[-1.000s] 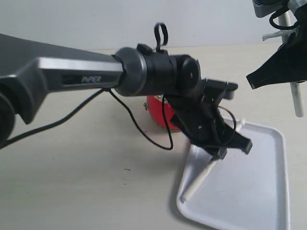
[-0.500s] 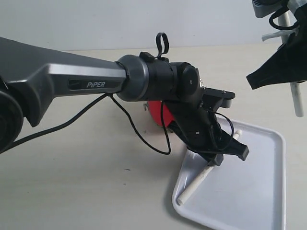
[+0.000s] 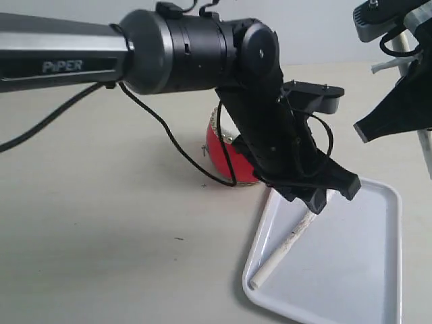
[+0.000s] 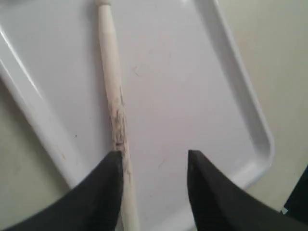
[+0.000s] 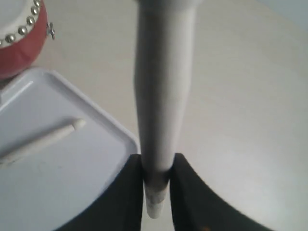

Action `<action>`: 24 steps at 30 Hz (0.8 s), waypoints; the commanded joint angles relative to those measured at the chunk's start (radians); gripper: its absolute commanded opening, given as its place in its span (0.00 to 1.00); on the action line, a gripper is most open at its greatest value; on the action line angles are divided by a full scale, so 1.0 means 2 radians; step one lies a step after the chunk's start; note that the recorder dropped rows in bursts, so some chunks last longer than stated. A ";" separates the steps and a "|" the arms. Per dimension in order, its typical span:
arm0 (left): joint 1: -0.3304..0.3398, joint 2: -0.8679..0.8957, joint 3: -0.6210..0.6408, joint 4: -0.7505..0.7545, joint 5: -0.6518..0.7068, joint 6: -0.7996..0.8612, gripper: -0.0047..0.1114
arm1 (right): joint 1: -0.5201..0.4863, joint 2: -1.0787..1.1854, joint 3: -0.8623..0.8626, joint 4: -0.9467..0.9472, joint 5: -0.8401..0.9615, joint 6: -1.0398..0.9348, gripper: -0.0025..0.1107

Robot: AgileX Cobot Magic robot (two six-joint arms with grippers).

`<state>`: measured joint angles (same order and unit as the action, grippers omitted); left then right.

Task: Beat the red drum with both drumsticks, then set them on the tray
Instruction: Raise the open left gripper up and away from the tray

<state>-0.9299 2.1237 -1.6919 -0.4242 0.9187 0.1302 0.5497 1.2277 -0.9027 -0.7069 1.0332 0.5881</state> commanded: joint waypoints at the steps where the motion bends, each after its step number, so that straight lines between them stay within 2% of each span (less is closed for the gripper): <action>1: 0.001 -0.048 0.000 0.078 0.040 -0.044 0.41 | -0.003 -0.003 0.001 0.020 0.044 -0.020 0.02; 5: 0.001 -0.094 0.000 0.173 0.073 -0.100 0.41 | -0.003 0.013 0.017 0.109 0.002 -0.072 0.02; 9: 0.001 -0.144 0.000 0.247 0.093 -0.138 0.41 | -0.003 0.052 0.034 0.134 -0.037 -0.078 0.02; 16: 0.001 -0.202 0.003 0.305 0.102 -0.175 0.41 | -0.003 0.109 0.055 0.162 -0.097 -0.093 0.02; 24: 0.001 -0.258 0.004 0.320 0.106 -0.176 0.41 | -0.003 0.186 0.055 0.166 -0.137 -0.093 0.02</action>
<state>-0.9299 1.6539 -1.6896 0.1938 1.1222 -0.2135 0.5497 1.5559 -0.7968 -0.3781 0.8016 0.4067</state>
